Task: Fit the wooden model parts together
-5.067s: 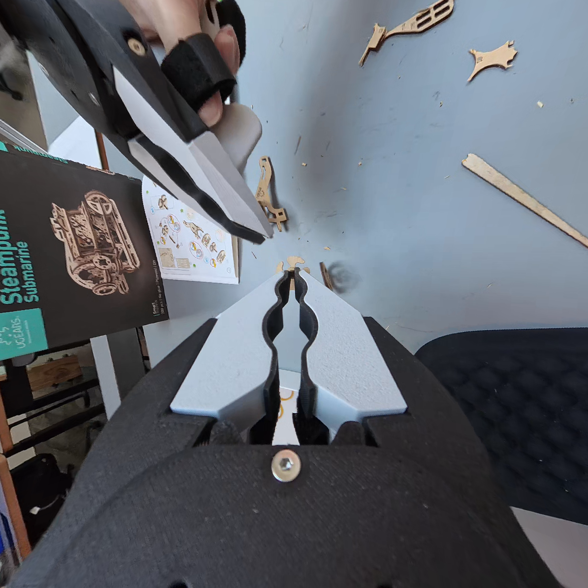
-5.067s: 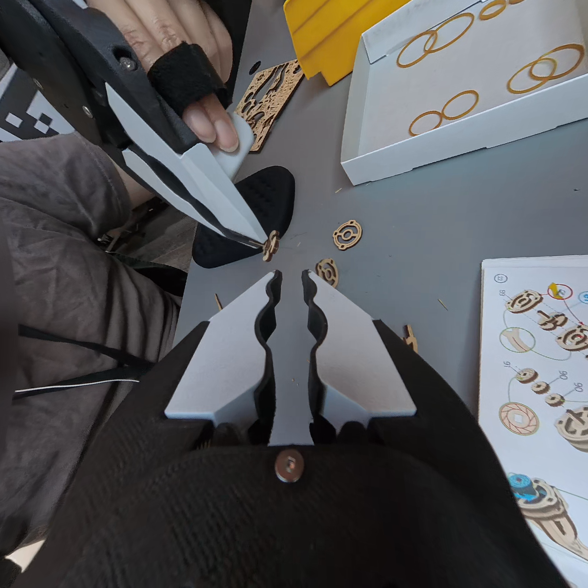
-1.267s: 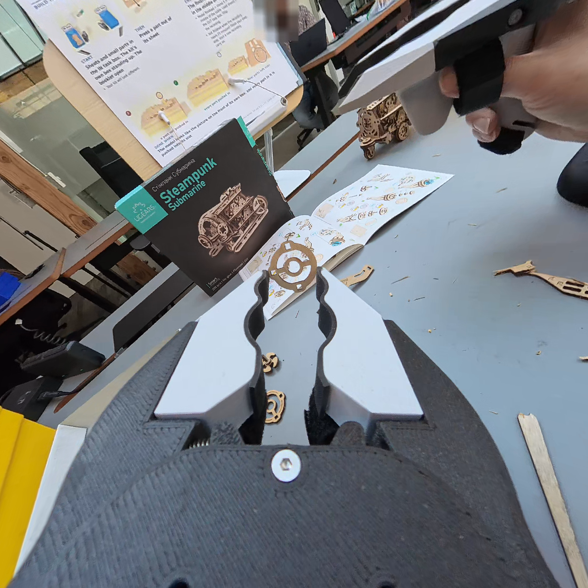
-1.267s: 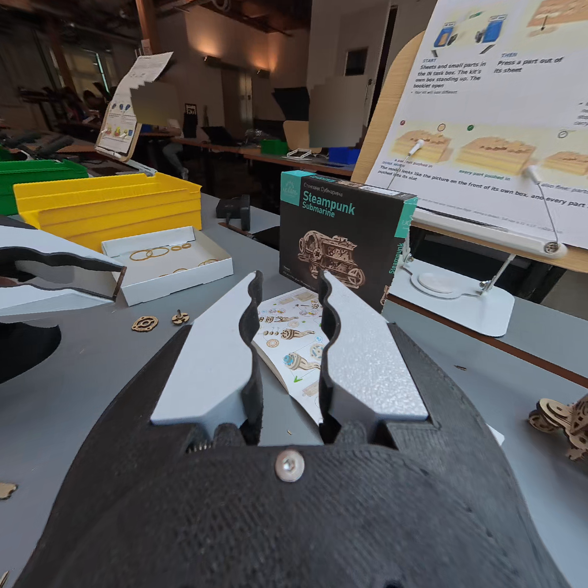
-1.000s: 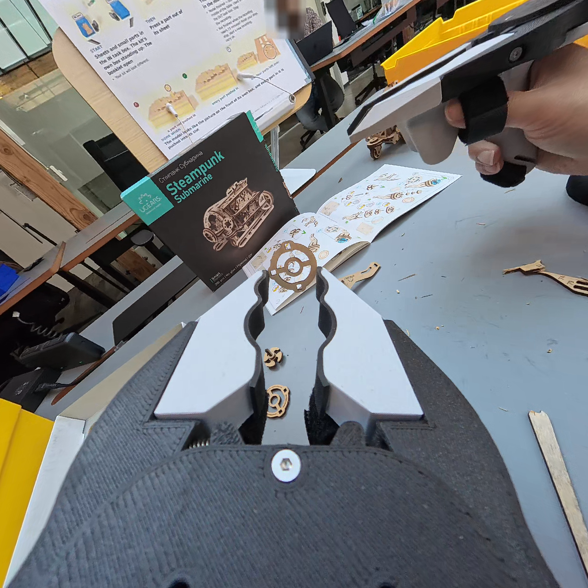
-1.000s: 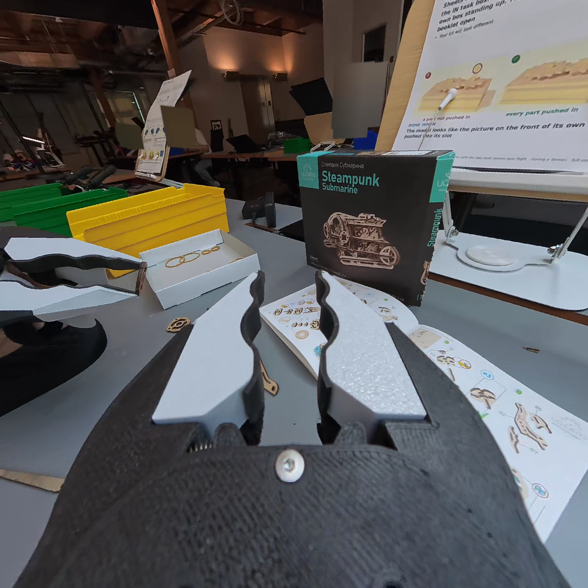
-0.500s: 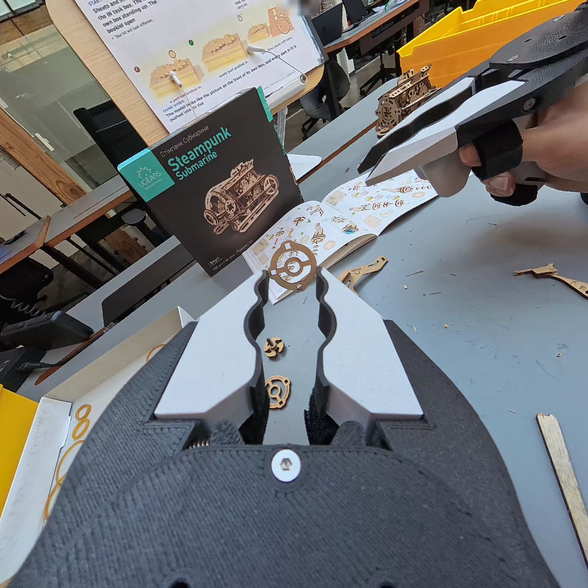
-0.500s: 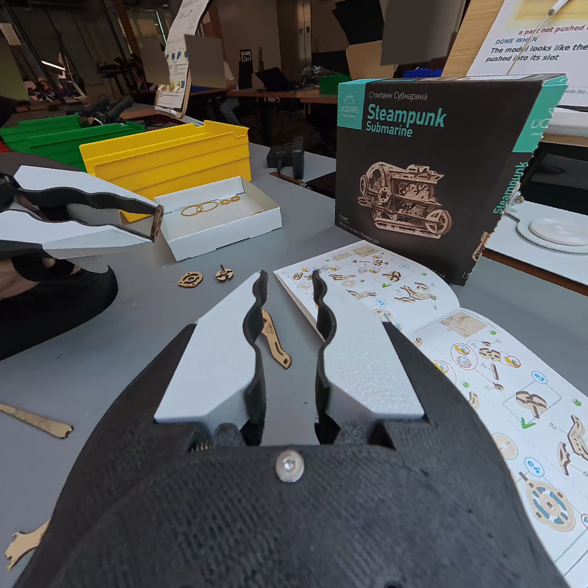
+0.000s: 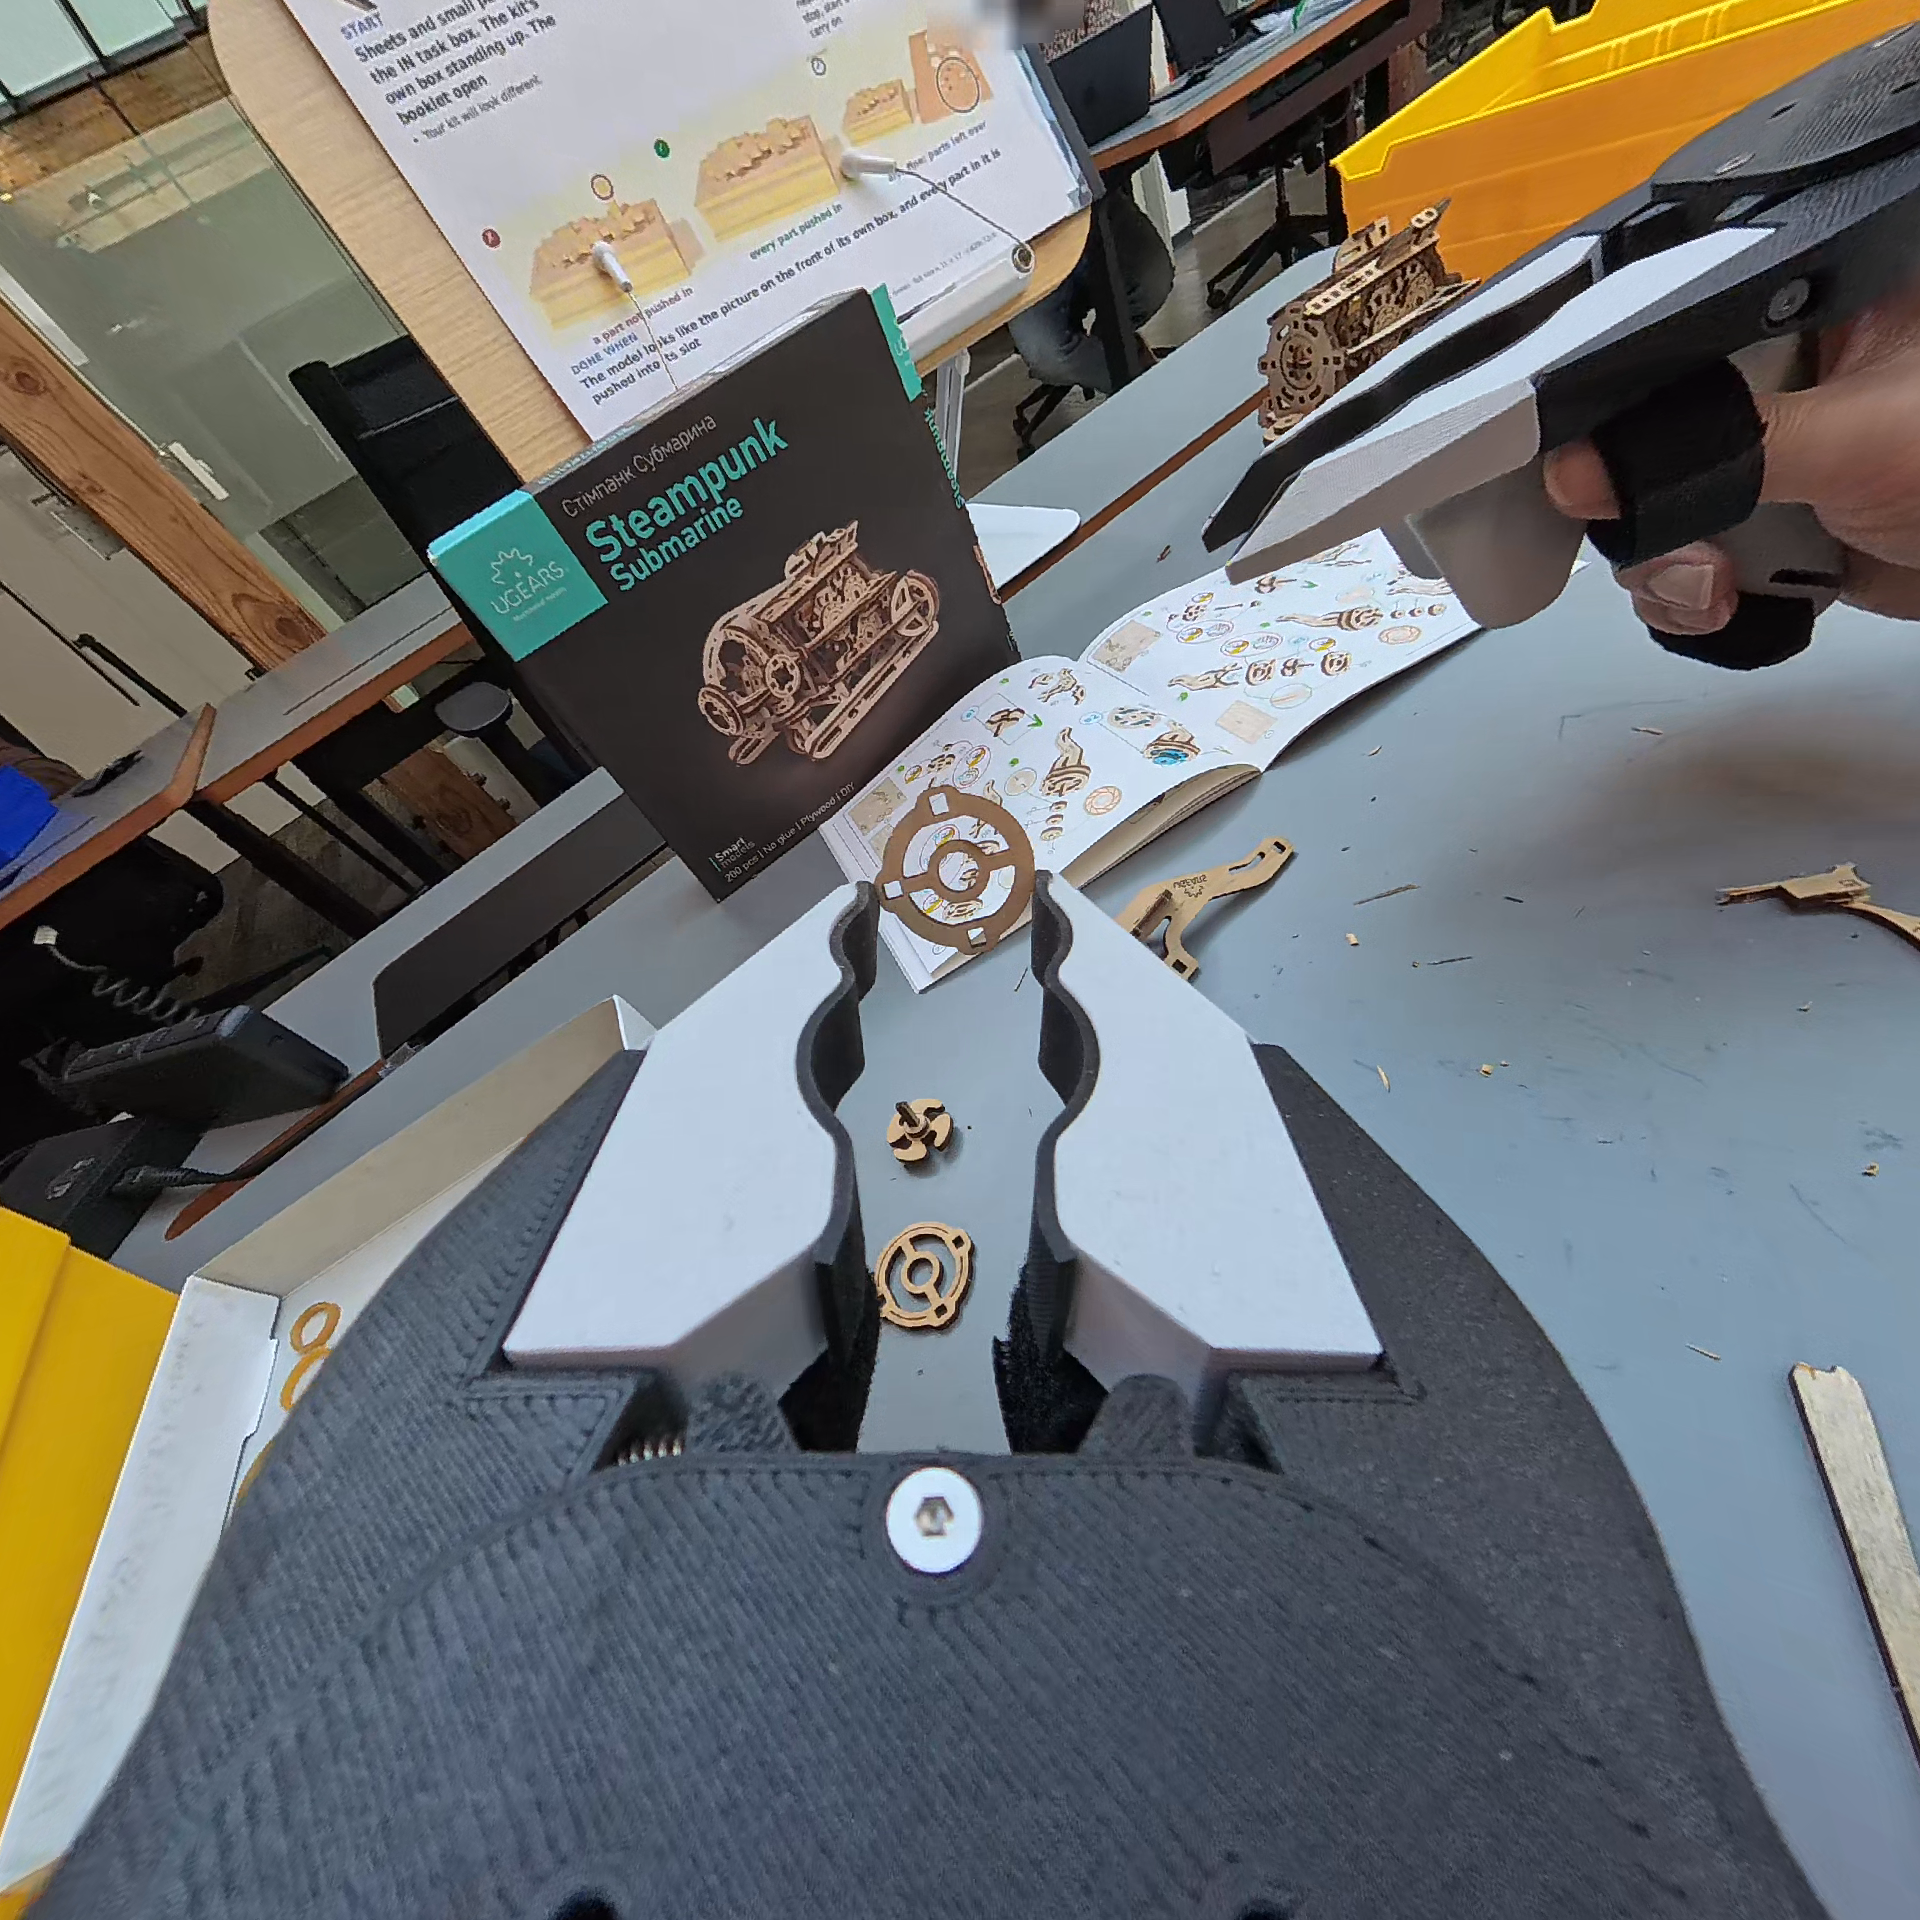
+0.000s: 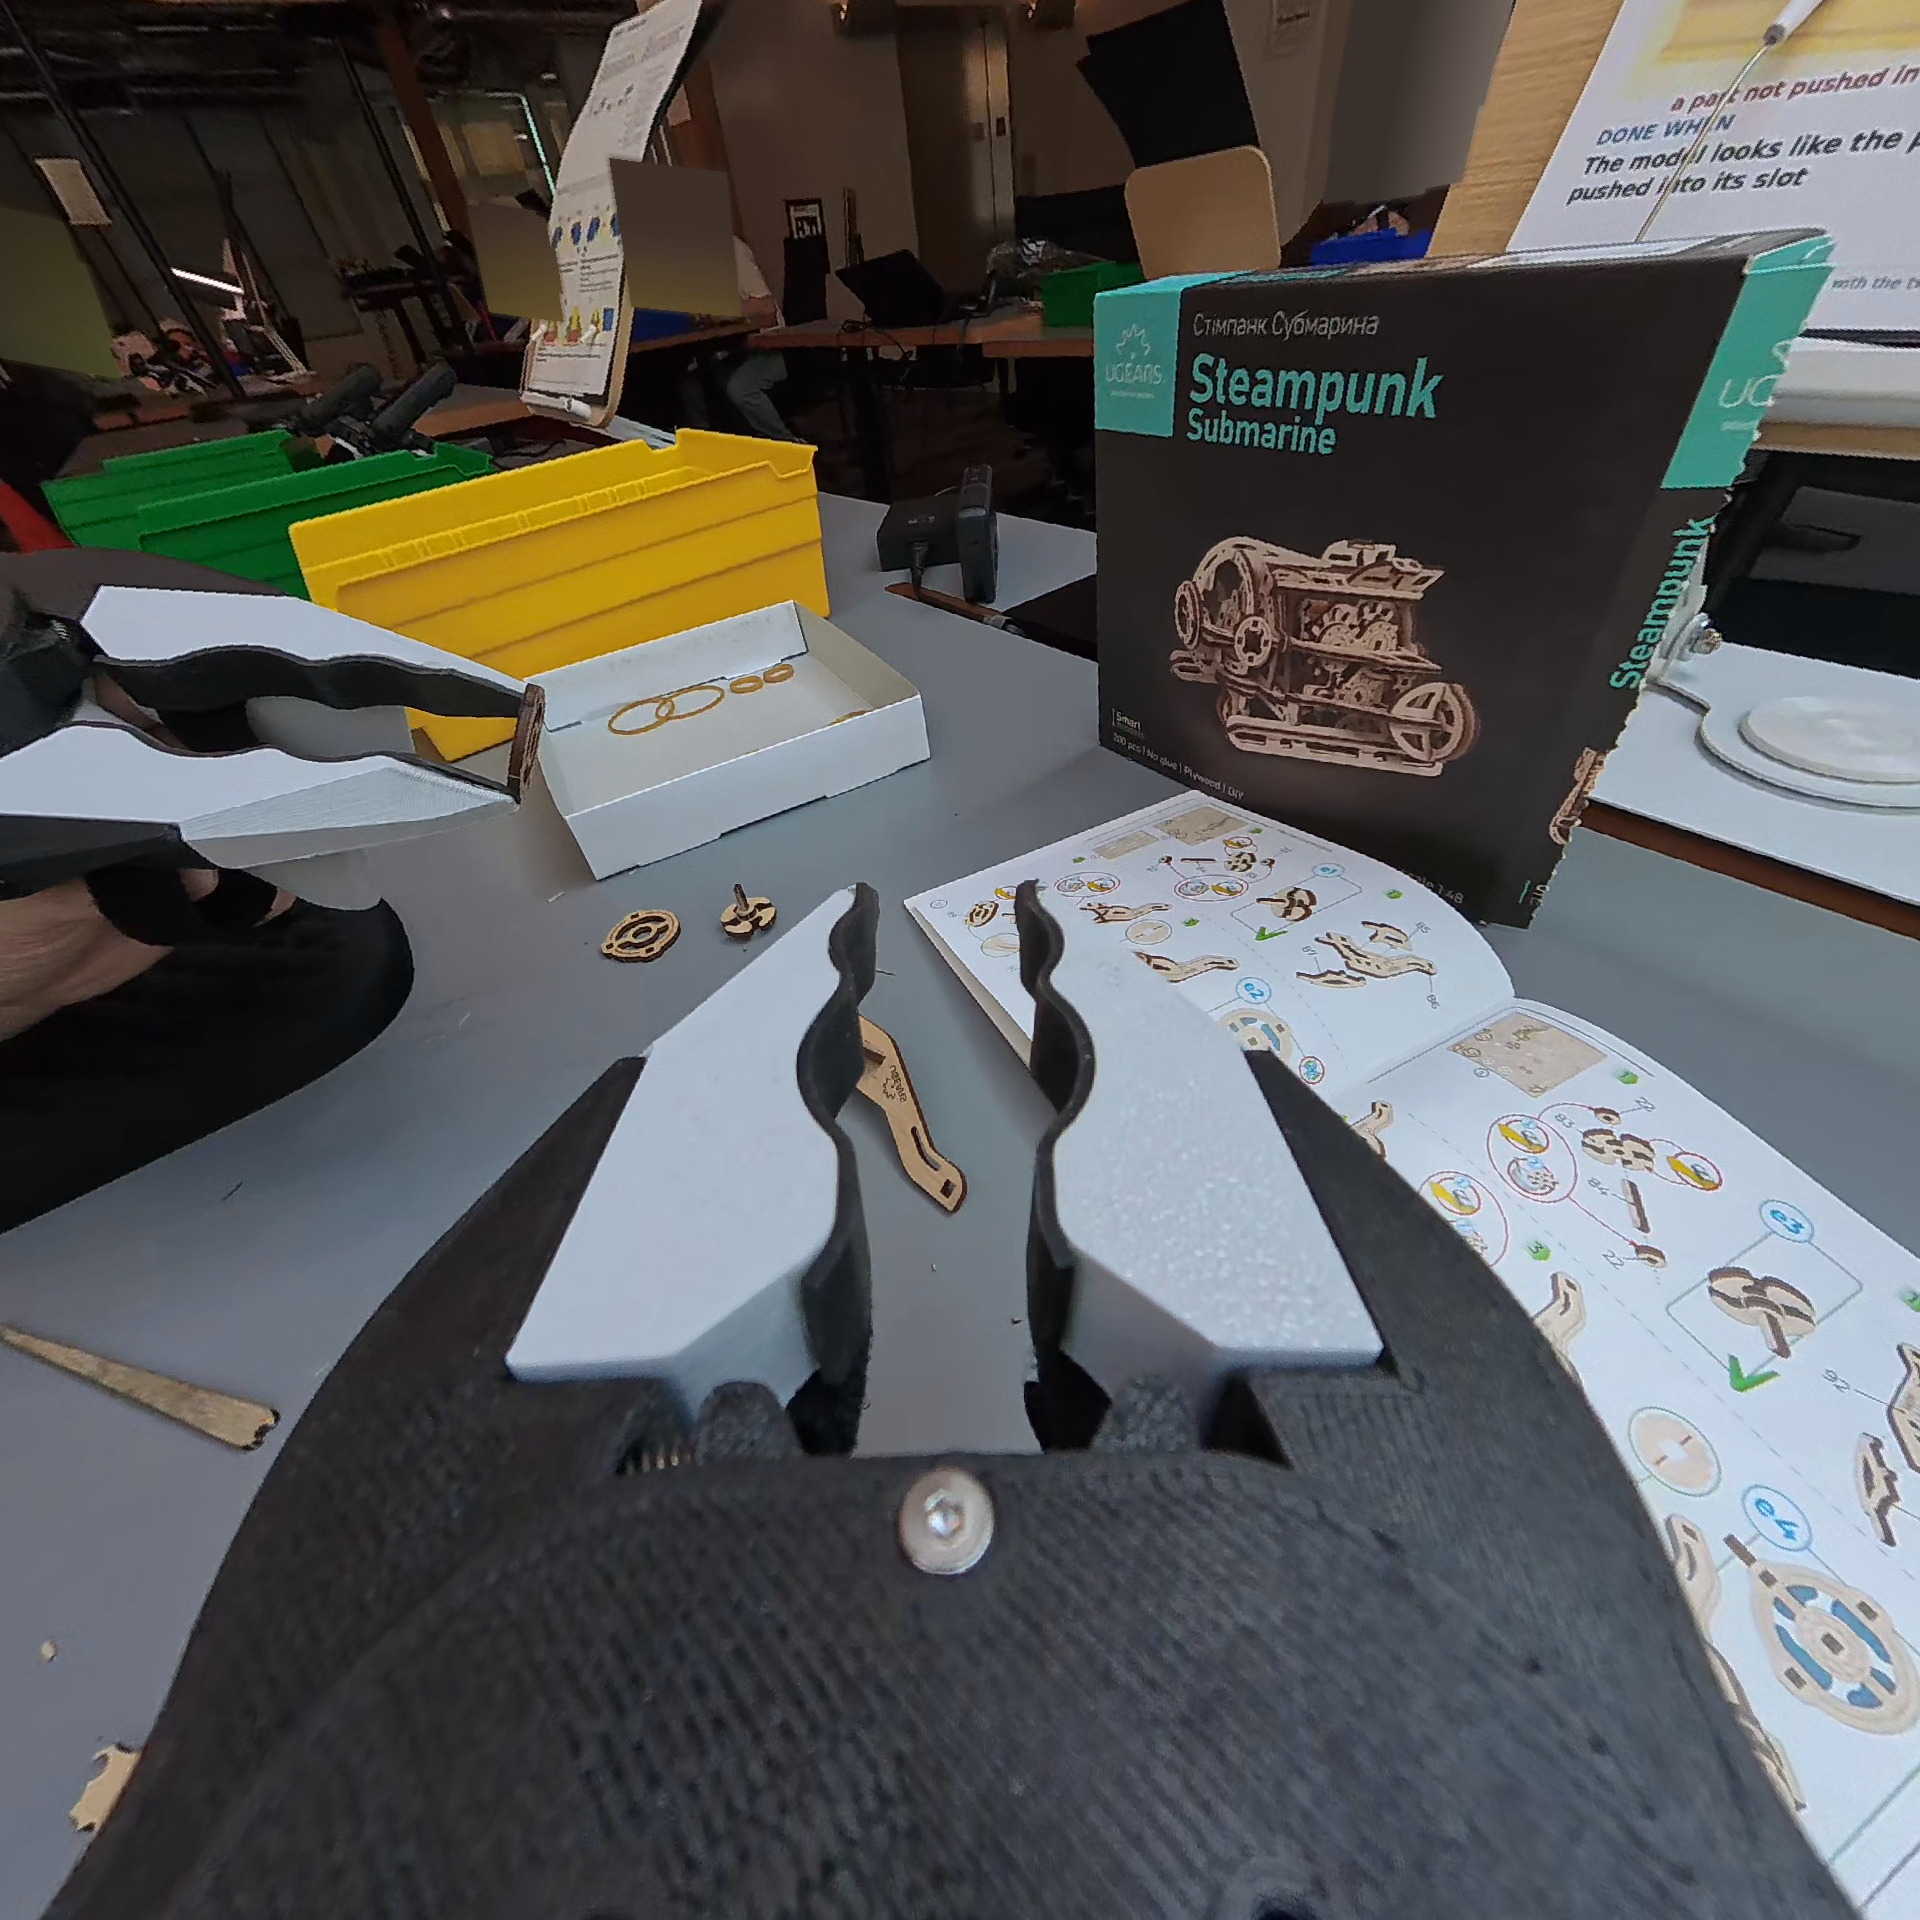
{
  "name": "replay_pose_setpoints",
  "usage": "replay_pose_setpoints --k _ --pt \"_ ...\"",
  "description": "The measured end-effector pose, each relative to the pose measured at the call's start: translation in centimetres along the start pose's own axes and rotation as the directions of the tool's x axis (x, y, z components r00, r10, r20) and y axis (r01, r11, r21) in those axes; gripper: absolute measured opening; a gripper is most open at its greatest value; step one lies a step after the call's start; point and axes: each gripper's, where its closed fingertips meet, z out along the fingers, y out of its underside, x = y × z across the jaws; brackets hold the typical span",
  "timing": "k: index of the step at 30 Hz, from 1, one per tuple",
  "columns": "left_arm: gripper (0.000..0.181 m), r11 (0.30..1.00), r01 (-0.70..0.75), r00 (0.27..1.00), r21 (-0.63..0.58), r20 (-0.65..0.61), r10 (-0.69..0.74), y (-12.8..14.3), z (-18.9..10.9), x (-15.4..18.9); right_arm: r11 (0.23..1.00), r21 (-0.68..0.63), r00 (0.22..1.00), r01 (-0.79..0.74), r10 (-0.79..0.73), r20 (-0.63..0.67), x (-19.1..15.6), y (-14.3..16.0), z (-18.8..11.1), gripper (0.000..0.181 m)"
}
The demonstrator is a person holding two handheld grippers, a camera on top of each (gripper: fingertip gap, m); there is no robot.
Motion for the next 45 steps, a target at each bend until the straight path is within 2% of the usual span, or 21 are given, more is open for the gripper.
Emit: replay_pose_setpoints --k 7,11,13,15,19,21,30,33,38,39,43,45 --pt "0.028 1.000 0.009 1.000 -0.019 -0.028 -0.010 0.3 0.1 0.6 1.000 0.001 1.000 -0.004 0.004 0.020 -0.5 -0.1 0.0 0.026" --pt "0.028 0.999 -0.003 0.998 -0.050 -0.060 0.000 0.7 0.4 1.9 0.980 0.031 0.957 -0.199 0.187 0.220 -5.2 -1.9 0.2 0.020" --pt "0.028 0.998 -0.031 0.998 -0.059 -0.059 0.028 0.8 0.4 2.3 0.969 -0.006 0.935 -0.247 0.240 0.261 -7.4 -1.6 0.8 0.020" --pt "0.028 0.996 -0.059 0.997 -0.062 -0.060 0.056 0.7 0.4 2.7 0.971 -0.048 0.939 -0.235 0.240 0.246 -8.6 -0.6 1.7 0.021" --pt "0.028 0.994 -0.093 0.994 -0.064 -0.063 0.088 0.7 0.4 3.2 0.952 -0.112 0.917 -0.286 0.306 0.255 -9.5 0.6 2.8 0.022" --pt "0.028 0.993 -0.097 0.993 -0.065 -0.067 0.092 0.7 0.4 3.3 0.940 -0.143 0.900 -0.309 0.338 0.276 -9.9 1.0 3.0 0.017" --pt "0.028 0.991 -0.112 0.992 -0.066 -0.070 0.108 0.7 0.4 3.4 0.920 -0.192 0.877 -0.343 0.386 0.285 -10.0 2.2 3.6 0.013" --pt "0.028 0.988 -0.140 0.989 -0.072 -0.064 0.136 0.9 0.4 3.5 0.924 -0.213 0.877 -0.318 0.373 0.304 -10.4 2.5 3.7 0.002" --pt "0.025 0.985 -0.166 0.985 -0.044 -0.047 0.163 0.6 0.4 3.6 0.908 -0.230 0.858 -0.350 0.409 0.309 -10.2 2.3 3.4 0.002" --pt "0.019 0.986 -0.159 0.987 -0.043 -0.040 0.157 0.6 0.3 3.6 0.904 -0.235 0.857 -0.356 0.416 0.305 -9.9 2.3 3.2 0.002" --pt "0.035 0.990 -0.130 0.991 -0.045 -0.005 0.130 0.5 0.3 2.6 0.919 -0.203 0.898 -0.339 0.380 0.221 -6.4 1.4 1.6 0.002" --pt "0.036 0.993 -0.098 0.995 -0.061 -0.017 0.097 0.8 0.4 2.4 0.923 -0.174 0.914 -0.343 0.371 0.167 -4.3 0.8 0.5 0.002"
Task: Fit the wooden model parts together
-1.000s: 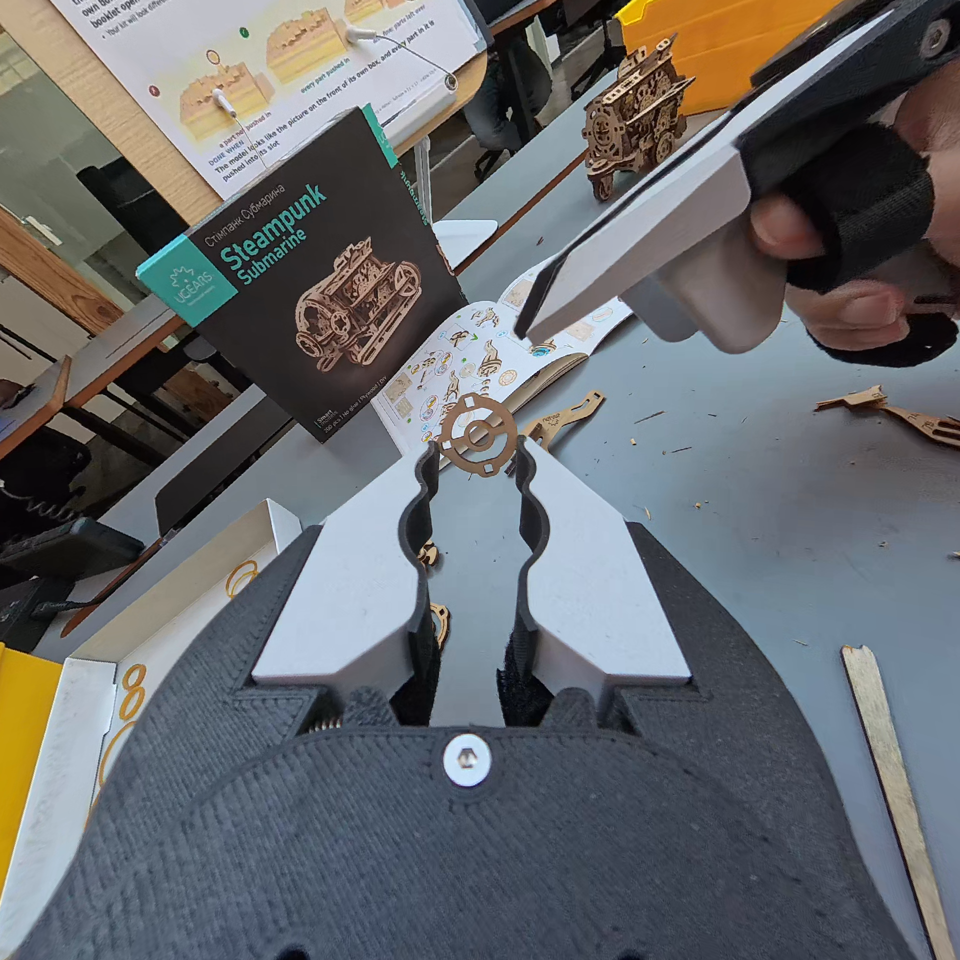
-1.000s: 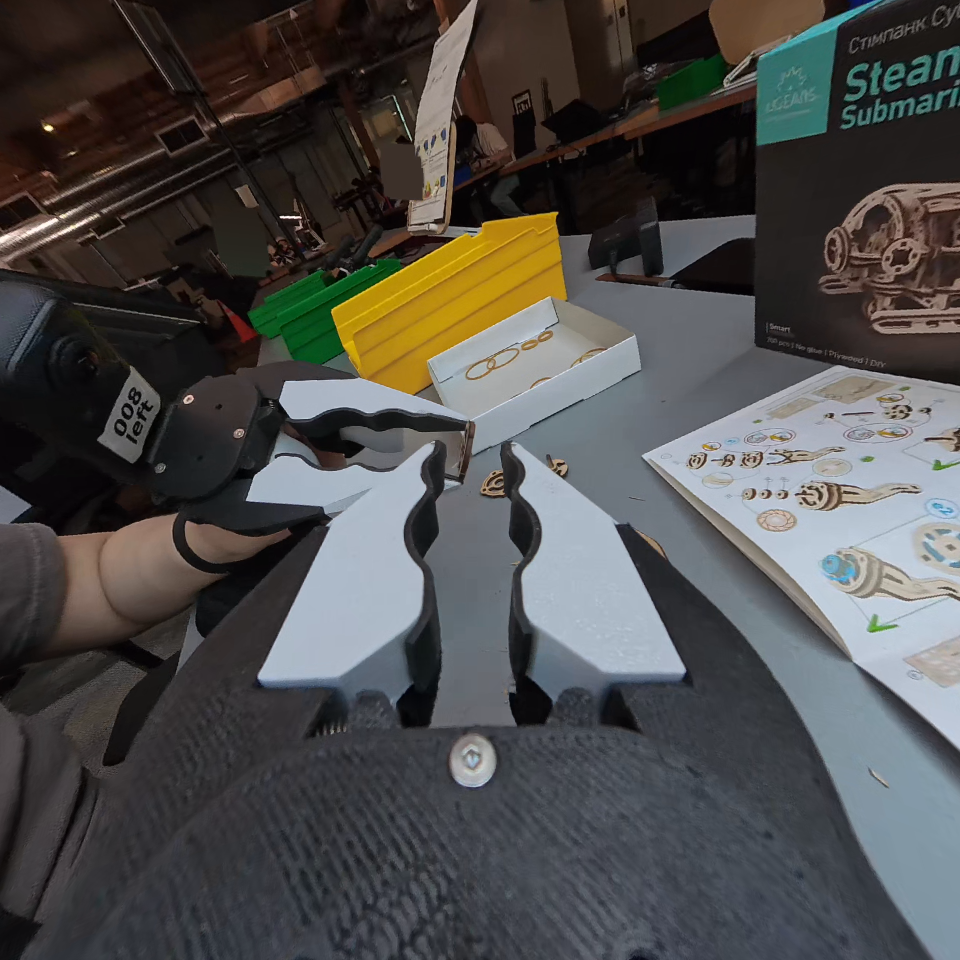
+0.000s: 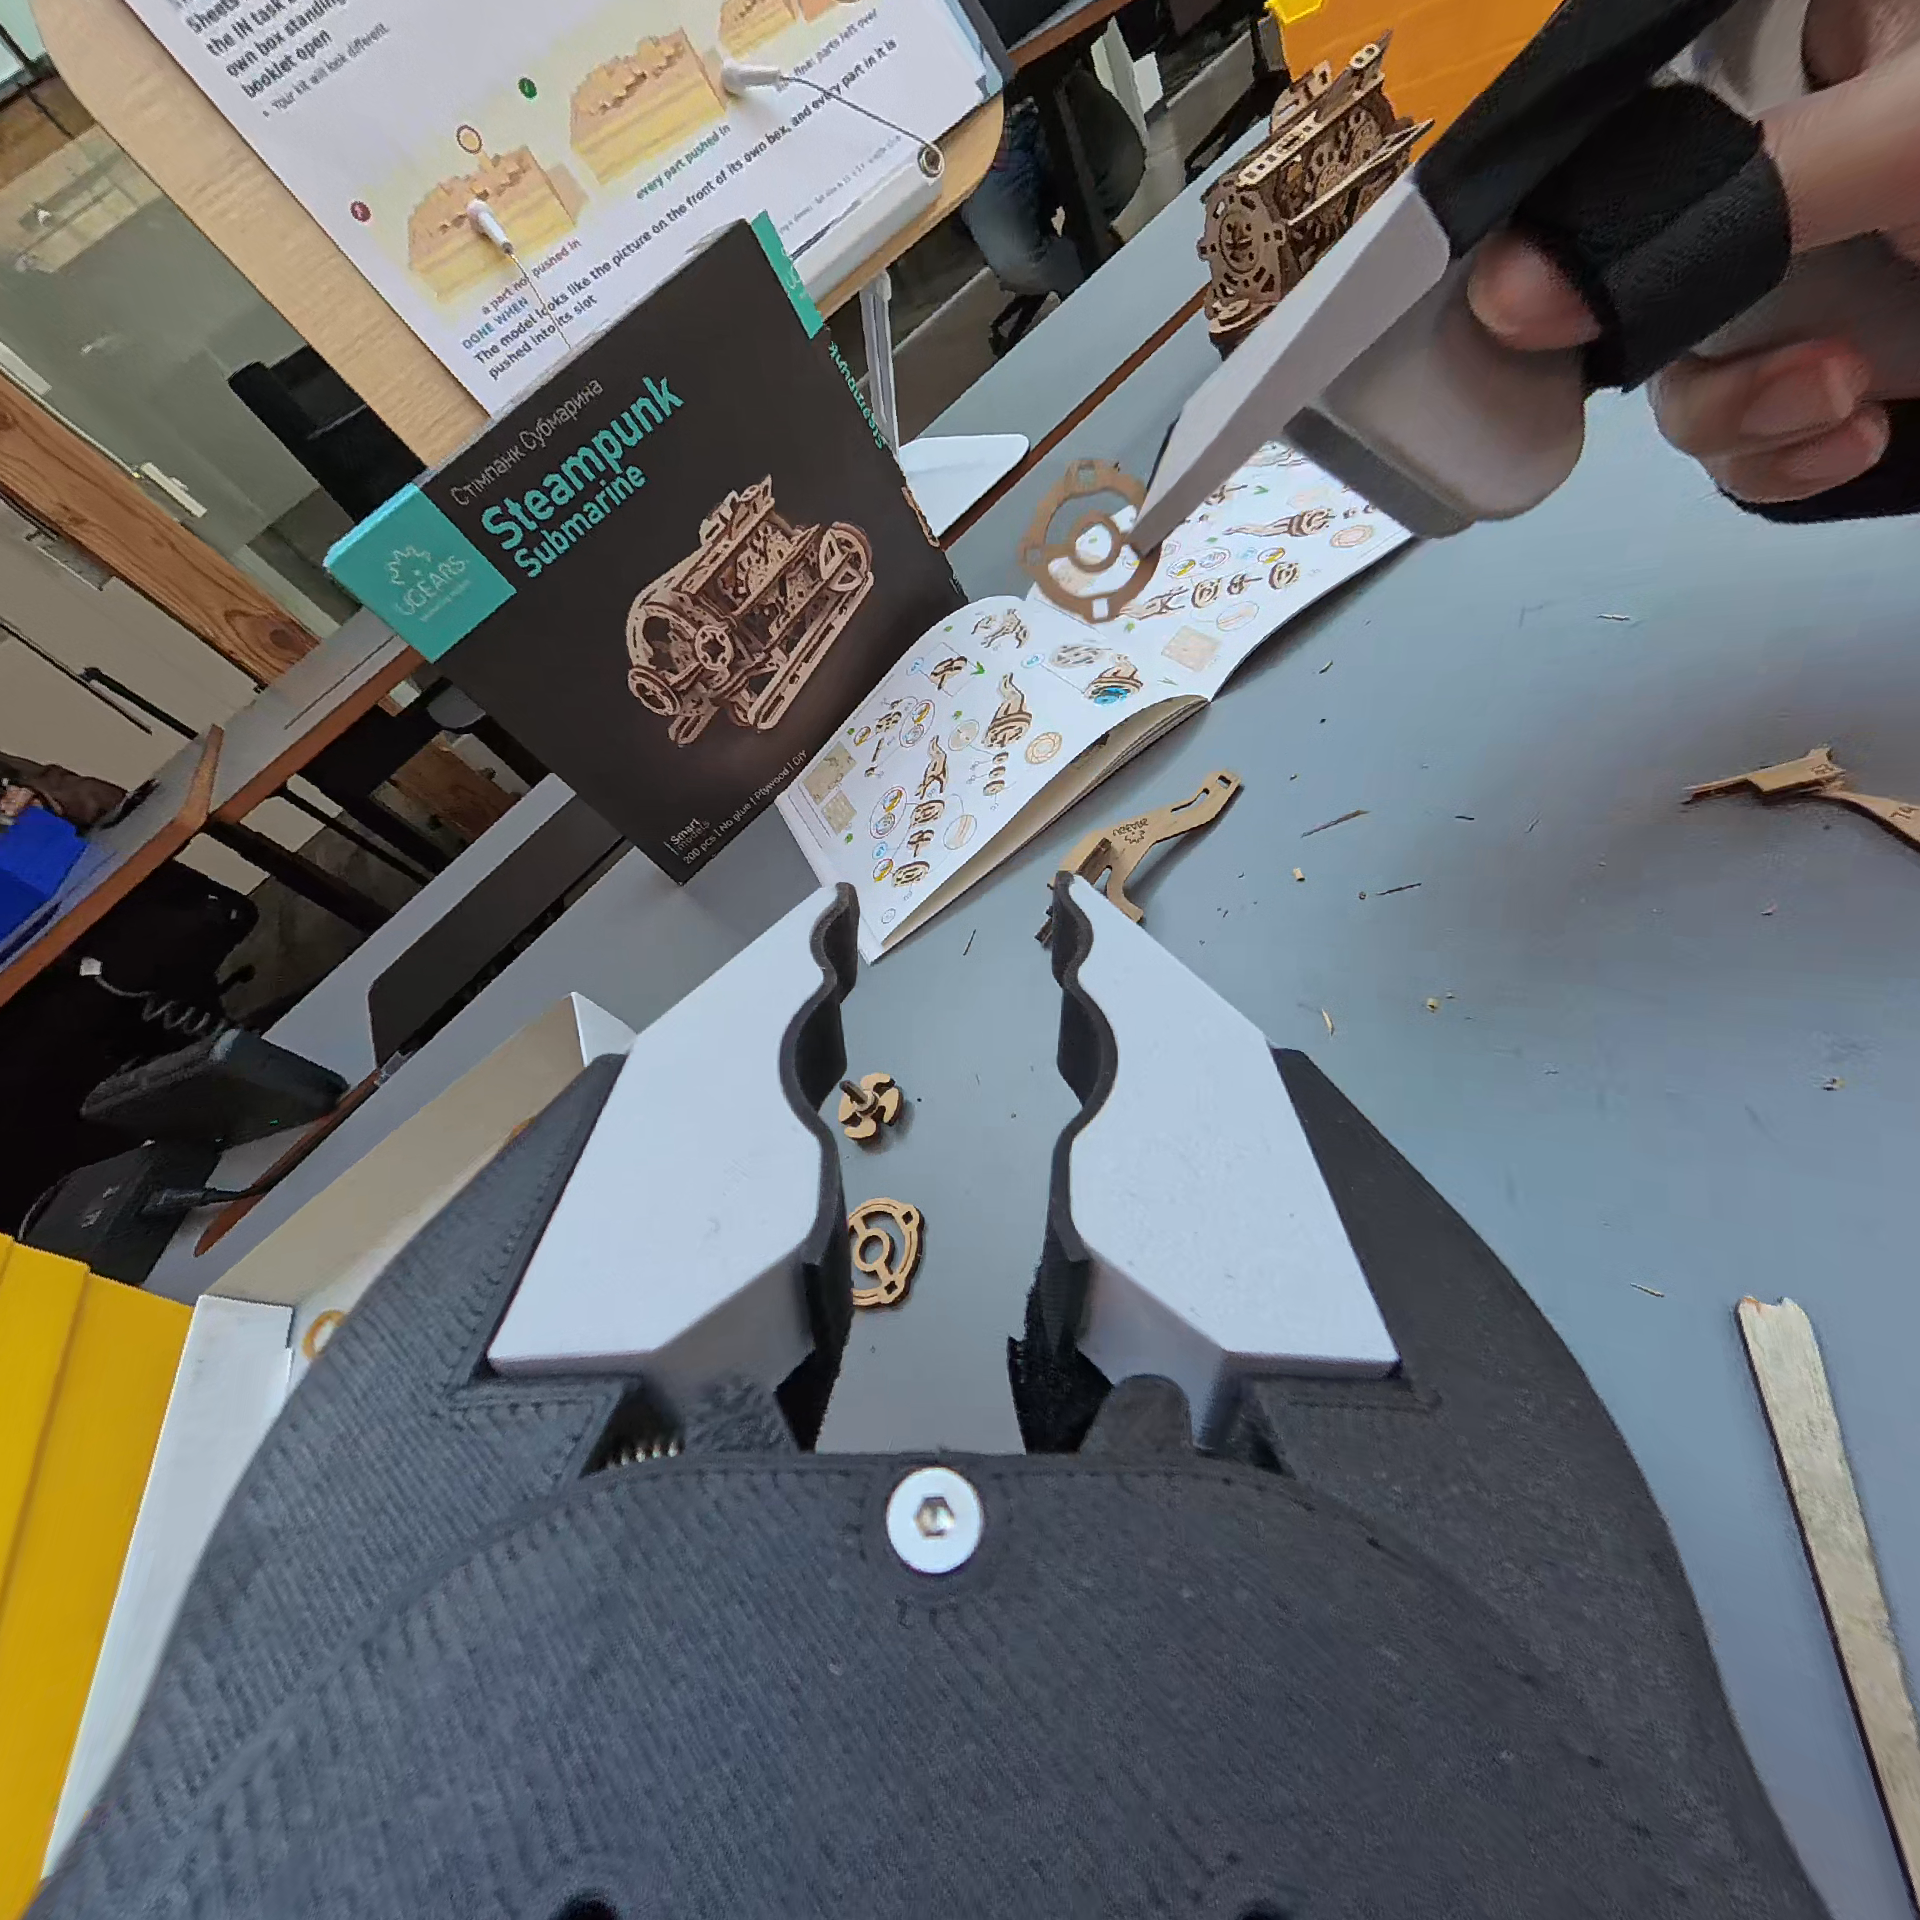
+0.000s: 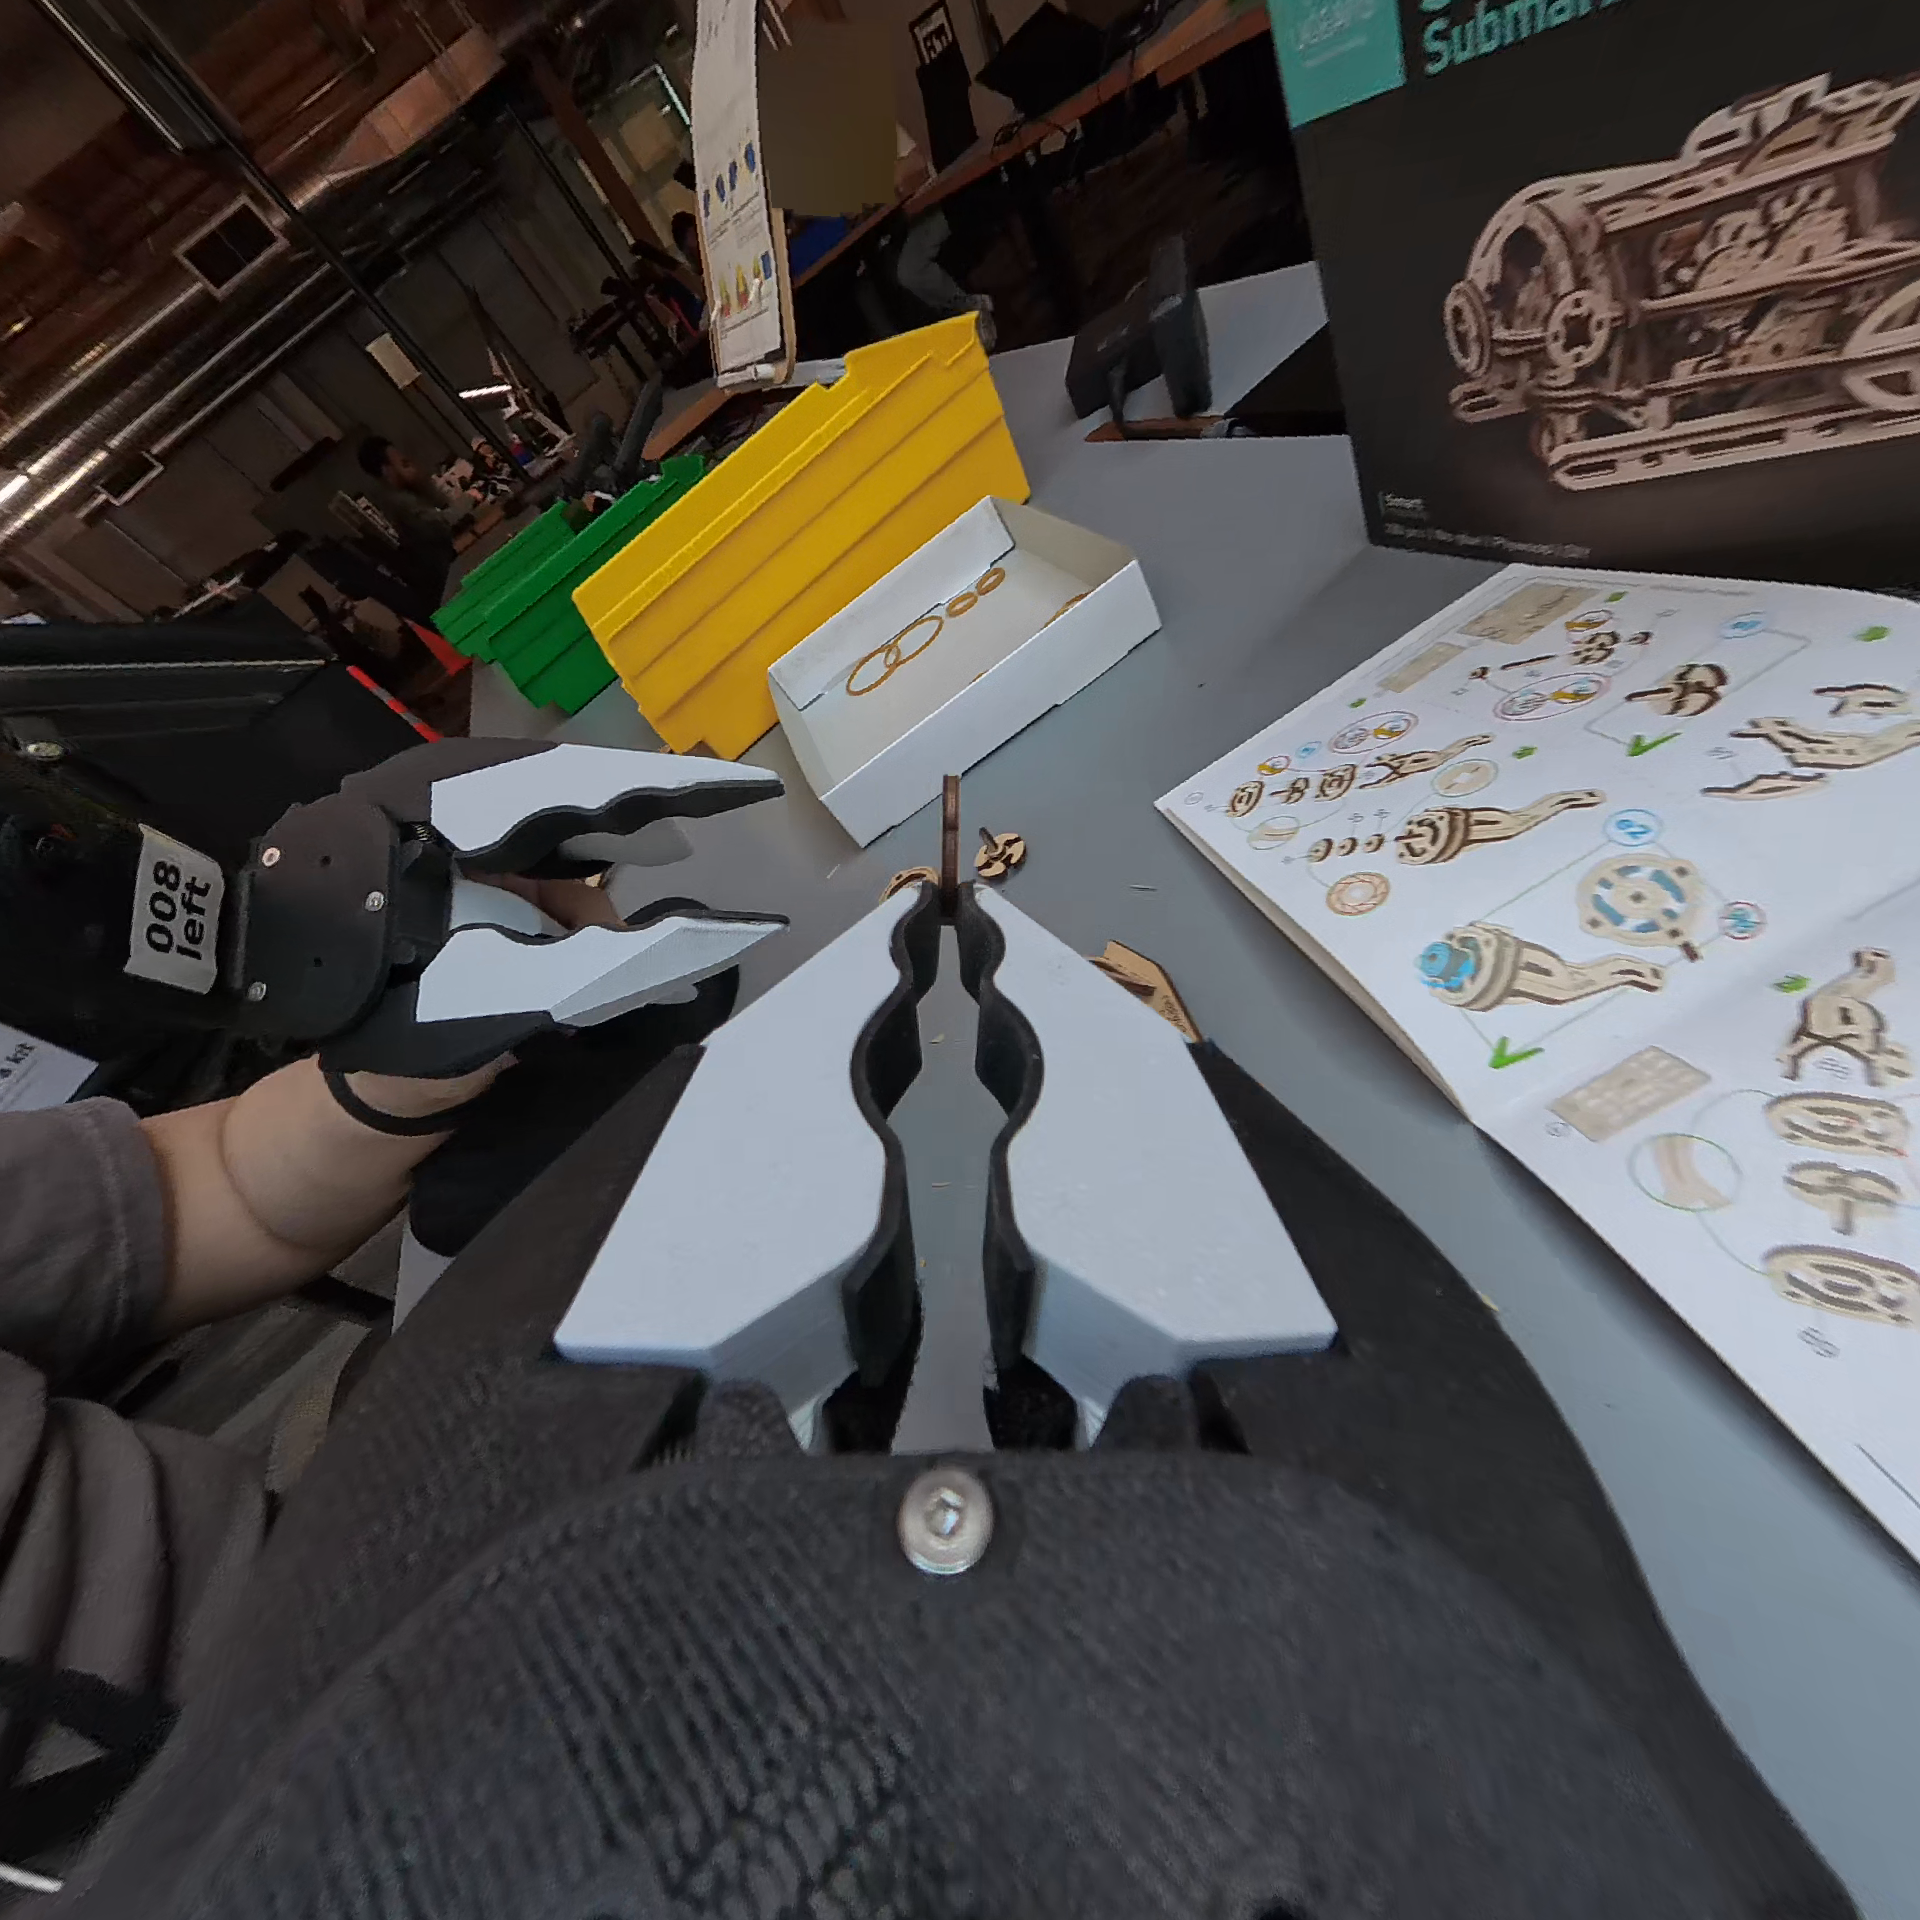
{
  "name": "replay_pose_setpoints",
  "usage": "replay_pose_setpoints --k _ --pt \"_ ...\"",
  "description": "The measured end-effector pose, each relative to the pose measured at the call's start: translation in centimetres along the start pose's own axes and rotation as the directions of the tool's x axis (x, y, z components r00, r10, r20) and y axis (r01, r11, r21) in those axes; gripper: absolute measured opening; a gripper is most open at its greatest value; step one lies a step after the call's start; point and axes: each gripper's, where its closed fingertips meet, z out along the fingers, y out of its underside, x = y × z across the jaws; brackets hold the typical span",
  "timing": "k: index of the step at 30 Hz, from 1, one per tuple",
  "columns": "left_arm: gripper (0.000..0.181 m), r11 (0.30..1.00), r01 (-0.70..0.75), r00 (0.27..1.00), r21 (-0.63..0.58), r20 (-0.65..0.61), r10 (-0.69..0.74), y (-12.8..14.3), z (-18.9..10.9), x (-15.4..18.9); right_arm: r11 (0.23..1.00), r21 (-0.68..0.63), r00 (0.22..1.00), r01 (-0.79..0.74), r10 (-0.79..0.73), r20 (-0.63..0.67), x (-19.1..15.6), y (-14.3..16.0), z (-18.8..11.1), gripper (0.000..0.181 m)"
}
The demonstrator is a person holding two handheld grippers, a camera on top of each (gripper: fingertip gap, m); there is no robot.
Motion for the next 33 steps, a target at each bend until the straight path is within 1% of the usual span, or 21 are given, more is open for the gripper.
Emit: replay_pose_setpoints --k 3,6,9,15,18,33 --pt "0.033 0.999 0.045 0.998 -0.023 -0.037 -0.046 0.6 0.2 0.3 0.999 0.046 0.998 -0.006 0.009 -0.061 1.9 -1.3 -2.0 0.002" --pt "0.029 0.998 0.051 0.997 -0.044 -0.062 -0.054 1.0 0.4 0.6 0.996 0.075 0.998 -0.041 0.044 -0.044 2.4 -1.9 -2.8 0.002" --pt "0.026 0.998 0.035 0.997 -0.050 -0.071 -0.039 1.2 0.5 0.9 0.994 0.062 0.996 -0.085 0.086 -0.007 2.3 -1.7 -2.8 0.002" --pt "0.024 0.998 0.014 0.996 -0.058 -0.092 -0.019 1.4 0.6 1.4 0.994 0.011 0.994 -0.107 0.107 -0.004 2.5 -0.9 -2.5 0.002" --pt "0.022 0.998 0.011 0.995 -0.062 -0.099 -0.017 1.5 0.6 1.5 0.993 0.036 0.993 -0.115 0.115 0.000 2.4 -1.2 -2.6 0.002" --pt "0.021 0.998 -0.002 0.994 -0.065 -0.107 -0.005 1.5 0.7 1.7 0.991 0.005 0.991 -0.136 0.136 0.001 2.6 -0.7 -2.4 0.002"
